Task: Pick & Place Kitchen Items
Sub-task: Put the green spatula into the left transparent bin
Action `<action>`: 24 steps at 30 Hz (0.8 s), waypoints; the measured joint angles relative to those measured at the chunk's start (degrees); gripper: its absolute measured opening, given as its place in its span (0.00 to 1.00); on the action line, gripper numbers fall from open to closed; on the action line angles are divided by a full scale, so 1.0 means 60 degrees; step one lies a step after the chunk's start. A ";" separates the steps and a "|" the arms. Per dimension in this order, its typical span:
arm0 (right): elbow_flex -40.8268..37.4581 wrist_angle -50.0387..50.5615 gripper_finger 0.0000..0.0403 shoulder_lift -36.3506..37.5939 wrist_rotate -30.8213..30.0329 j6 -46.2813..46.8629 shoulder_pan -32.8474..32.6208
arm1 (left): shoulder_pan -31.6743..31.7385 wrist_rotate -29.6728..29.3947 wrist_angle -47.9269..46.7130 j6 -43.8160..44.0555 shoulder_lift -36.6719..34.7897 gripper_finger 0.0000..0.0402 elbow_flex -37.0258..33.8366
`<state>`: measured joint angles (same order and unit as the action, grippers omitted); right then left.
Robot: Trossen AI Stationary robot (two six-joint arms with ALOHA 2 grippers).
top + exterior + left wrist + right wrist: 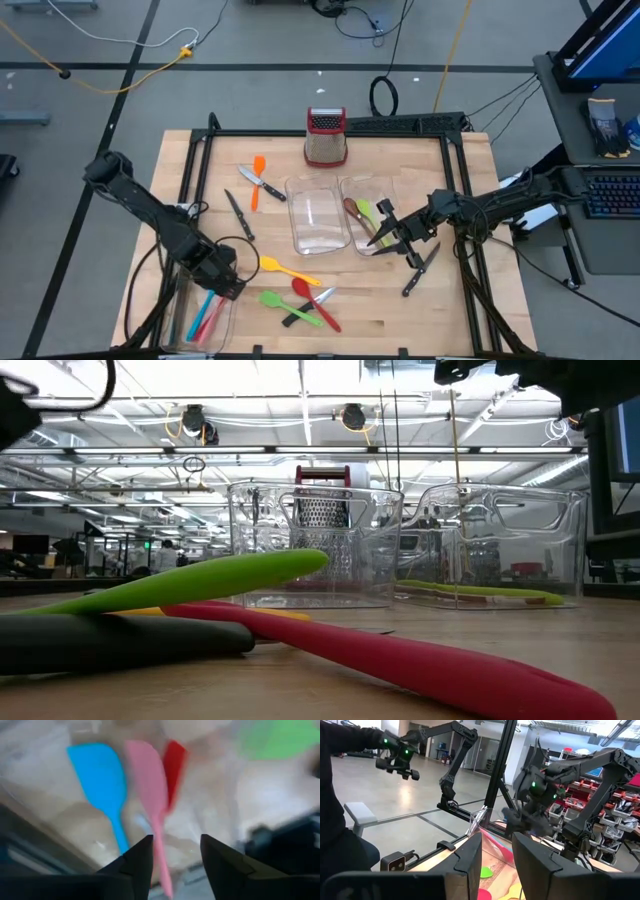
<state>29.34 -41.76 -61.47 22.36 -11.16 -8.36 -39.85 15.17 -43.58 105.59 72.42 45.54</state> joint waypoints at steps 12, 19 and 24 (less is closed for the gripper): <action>0.0007 -0.0053 0.25 -0.0412 0.0065 0.1605 -0.0004 | -0.0504 -0.5123 -0.0940 -0.1784 -0.0838 0.39 0.2633; 0.0007 -0.0055 0.25 -0.0477 0.0071 0.1851 -0.0007 | -0.0316 -0.7348 0.1502 -0.5491 -0.0831 0.37 0.2974; 0.0007 -0.0063 0.25 -0.0477 0.0063 0.1762 -0.0007 | -0.0101 -0.7063 0.3726 -0.8474 -0.0125 0.37 0.2947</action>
<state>29.39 -42.14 -64.34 22.73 -0.59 -8.40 -40.46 -27.20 -21.22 54.75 71.66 63.22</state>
